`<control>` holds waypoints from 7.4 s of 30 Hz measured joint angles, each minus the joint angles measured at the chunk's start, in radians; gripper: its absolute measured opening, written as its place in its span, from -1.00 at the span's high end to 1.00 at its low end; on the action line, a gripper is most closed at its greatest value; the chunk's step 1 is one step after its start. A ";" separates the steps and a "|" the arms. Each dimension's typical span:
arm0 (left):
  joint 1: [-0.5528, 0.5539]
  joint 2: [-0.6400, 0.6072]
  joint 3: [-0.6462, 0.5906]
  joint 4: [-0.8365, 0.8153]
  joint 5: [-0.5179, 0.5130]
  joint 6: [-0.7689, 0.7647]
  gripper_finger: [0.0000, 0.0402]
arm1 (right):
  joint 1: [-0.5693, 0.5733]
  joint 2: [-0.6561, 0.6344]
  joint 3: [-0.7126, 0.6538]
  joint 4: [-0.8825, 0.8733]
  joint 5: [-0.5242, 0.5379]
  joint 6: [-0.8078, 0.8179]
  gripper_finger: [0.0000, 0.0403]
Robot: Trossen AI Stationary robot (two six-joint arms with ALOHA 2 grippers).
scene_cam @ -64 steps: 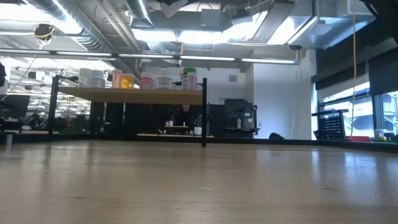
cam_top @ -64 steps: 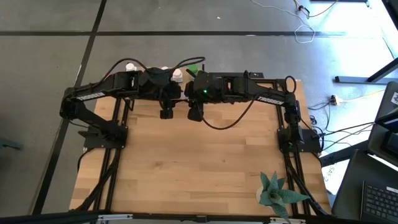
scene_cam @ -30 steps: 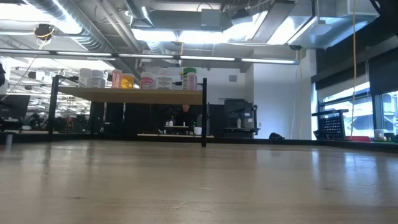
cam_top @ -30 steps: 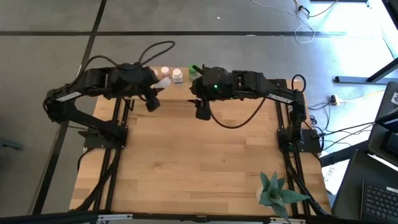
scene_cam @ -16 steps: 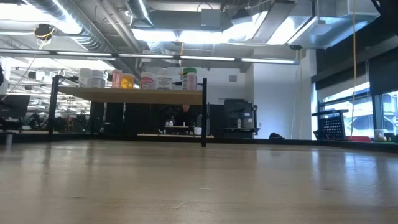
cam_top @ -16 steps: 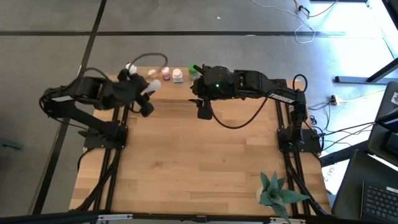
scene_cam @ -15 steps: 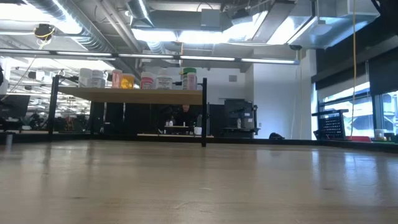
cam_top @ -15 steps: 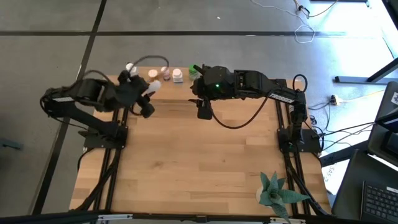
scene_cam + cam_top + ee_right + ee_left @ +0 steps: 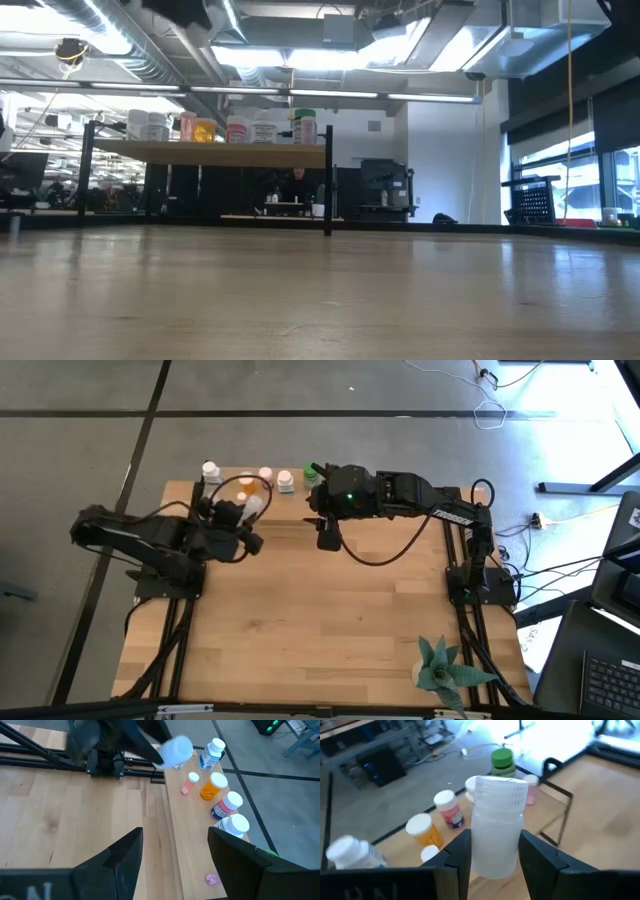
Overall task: Pick and place medicine bottles onto shelf by color
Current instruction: Put the transparent pill bottle on the shelf
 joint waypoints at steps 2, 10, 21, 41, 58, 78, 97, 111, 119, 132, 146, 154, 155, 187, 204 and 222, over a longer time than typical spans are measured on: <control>-0.002 -0.009 -0.063 0.064 -0.038 -0.037 0.37 | 0.000 0.000 0.000 0.000 0.000 0.000 -0.12; -0.035 -0.055 -0.320 0.363 -0.132 -0.090 0.37 | 0.000 0.000 0.000 0.000 0.000 0.000 -0.12; -0.022 -0.045 -0.607 0.917 -0.148 0.106 0.37 | 0.000 0.000 0.000 0.000 0.000 0.000 -0.12; 0.203 -0.046 -0.737 1.251 0.064 0.305 0.37 | -0.001 0.000 0.000 0.032 0.000 0.000 -0.12; 0.327 0.057 -0.737 1.290 0.192 0.307 0.37 | -0.001 0.000 0.000 0.035 0.000 0.003 -0.12; 0.329 0.079 -0.737 1.287 0.157 0.333 0.36 | -0.001 0.000 0.000 0.035 0.000 0.004 -0.12; 0.364 0.079 -0.737 1.271 0.109 0.273 0.36 | -0.001 0.000 0.000 0.034 -0.001 0.027 -0.12; 0.364 0.079 -0.737 1.269 0.110 0.273 0.35 | -0.001 0.000 0.000 0.033 0.000 0.024 -0.12; 0.371 0.079 -0.737 1.269 0.112 0.273 0.33 | -0.001 0.000 0.000 0.032 -0.001 0.020 -0.12; 0.374 0.079 -0.736 1.270 0.130 0.274 0.26 | -0.001 0.000 0.000 0.029 0.000 0.019 -0.12; 0.374 0.079 -0.736 1.268 0.130 0.274 0.26 | -0.033 0.000 0.000 0.010 -0.001 0.072 -0.12; 0.374 0.079 -0.736 1.267 0.130 0.274 0.26 | -0.034 0.000 0.000 0.025 -0.001 0.072 -0.12; 0.374 0.079 -0.736 1.267 0.130 0.275 0.26 | -0.034 0.000 0.000 0.025 -0.001 0.072 -0.12; 0.394 0.079 -0.736 1.263 0.123 0.222 0.26 | -0.034 0.000 0.000 0.024 -0.001 0.072 -0.12; 0.394 0.079 -0.737 1.260 0.116 0.229 0.10 | -0.034 0.000 0.000 0.024 -0.001 0.072 -0.12; 0.400 0.072 -0.737 1.279 0.097 0.231 0.05 | -0.034 0.000 0.000 0.024 -0.001 0.072 -0.12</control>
